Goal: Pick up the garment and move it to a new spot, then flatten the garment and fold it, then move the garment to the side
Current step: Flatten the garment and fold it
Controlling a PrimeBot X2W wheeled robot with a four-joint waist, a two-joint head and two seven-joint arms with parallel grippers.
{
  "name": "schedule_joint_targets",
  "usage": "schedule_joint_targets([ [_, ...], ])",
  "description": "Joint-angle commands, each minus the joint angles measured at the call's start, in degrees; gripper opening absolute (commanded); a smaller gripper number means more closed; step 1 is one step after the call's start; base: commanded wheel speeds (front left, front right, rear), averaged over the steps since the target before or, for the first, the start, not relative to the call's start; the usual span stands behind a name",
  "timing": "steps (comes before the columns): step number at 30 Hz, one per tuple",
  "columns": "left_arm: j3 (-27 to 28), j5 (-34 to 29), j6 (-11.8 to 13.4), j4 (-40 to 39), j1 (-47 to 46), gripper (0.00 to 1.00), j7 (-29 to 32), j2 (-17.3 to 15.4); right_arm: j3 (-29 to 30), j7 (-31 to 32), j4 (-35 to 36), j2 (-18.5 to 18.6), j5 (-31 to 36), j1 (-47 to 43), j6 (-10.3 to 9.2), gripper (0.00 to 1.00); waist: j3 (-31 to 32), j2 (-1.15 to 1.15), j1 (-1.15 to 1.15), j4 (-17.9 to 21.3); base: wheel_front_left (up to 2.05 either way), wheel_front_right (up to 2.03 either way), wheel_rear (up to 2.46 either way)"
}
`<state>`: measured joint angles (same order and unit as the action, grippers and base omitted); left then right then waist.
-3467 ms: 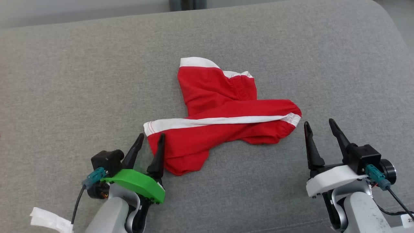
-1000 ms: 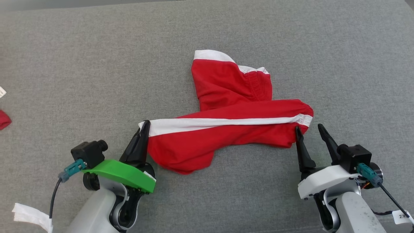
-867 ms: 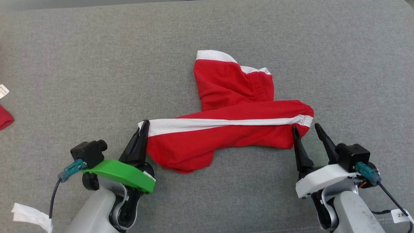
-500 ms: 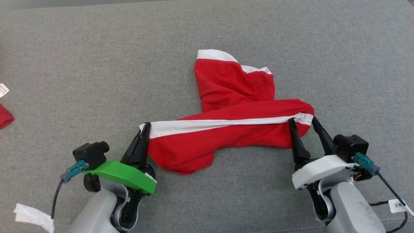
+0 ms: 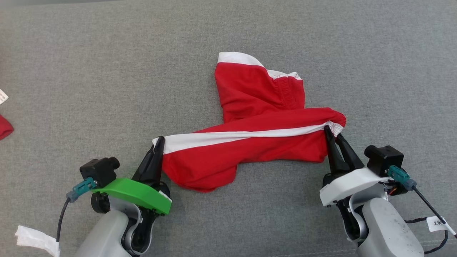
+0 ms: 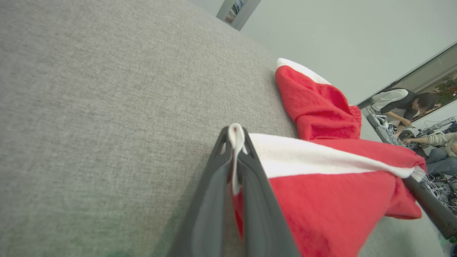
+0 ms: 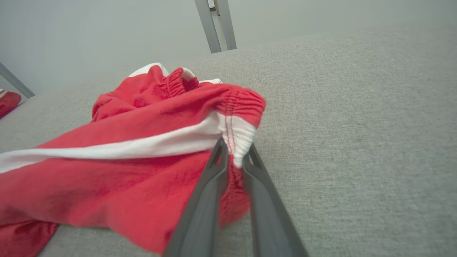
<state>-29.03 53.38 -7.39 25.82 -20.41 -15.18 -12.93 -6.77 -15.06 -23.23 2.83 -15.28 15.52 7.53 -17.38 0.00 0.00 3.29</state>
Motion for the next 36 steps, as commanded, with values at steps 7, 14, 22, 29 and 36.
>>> schedule_joint_targets([
  [7,2.73,-1.67,-0.18,-0.64,0.97,0.00,0.05,-0.15,0.37,-0.16,3.76,0.15,-0.01,-1.62,-0.08,0.00,1.90,0.00,0.00,0.44,0.00,0.00,0.00],
  [14,8.70,-6.00,-0.19,-6.43,1.83,0.00,0.02,-1.36,-0.53,-0.16,8.94,0.17,-0.95,-2.47,-0.08,0.00,8.05,0.00,0.00,0.60,0.00,0.00,0.00],
  [22,12.44,-10.47,-0.19,-13.98,-3.41,0.00,0.02,-6.34,-6.76,-0.17,12.86,3.64,-5.88,2.65,-0.08,0.00,16.35,0.00,0.00,-0.27,0.00,0.00,0.00],
  [29,11.15,-10.97,-0.19,-15.78,-12.44,0.00,0.02,-10.60,-10.36,0.61,13.70,7.18,-10.14,10.95,-0.08,0.00,17.52,0.00,0.00,-2.16,0.00,0.00,0.00],
  [36,8.97,-10.15,-0.19,-11.19,-21.72,0.00,0.05,-10.62,-9.03,3.69,10.91,7.20,-10.20,21.08,-0.08,0.00,10.84,0.00,0.00,-3.31,0.00,0.00,0.00],
])
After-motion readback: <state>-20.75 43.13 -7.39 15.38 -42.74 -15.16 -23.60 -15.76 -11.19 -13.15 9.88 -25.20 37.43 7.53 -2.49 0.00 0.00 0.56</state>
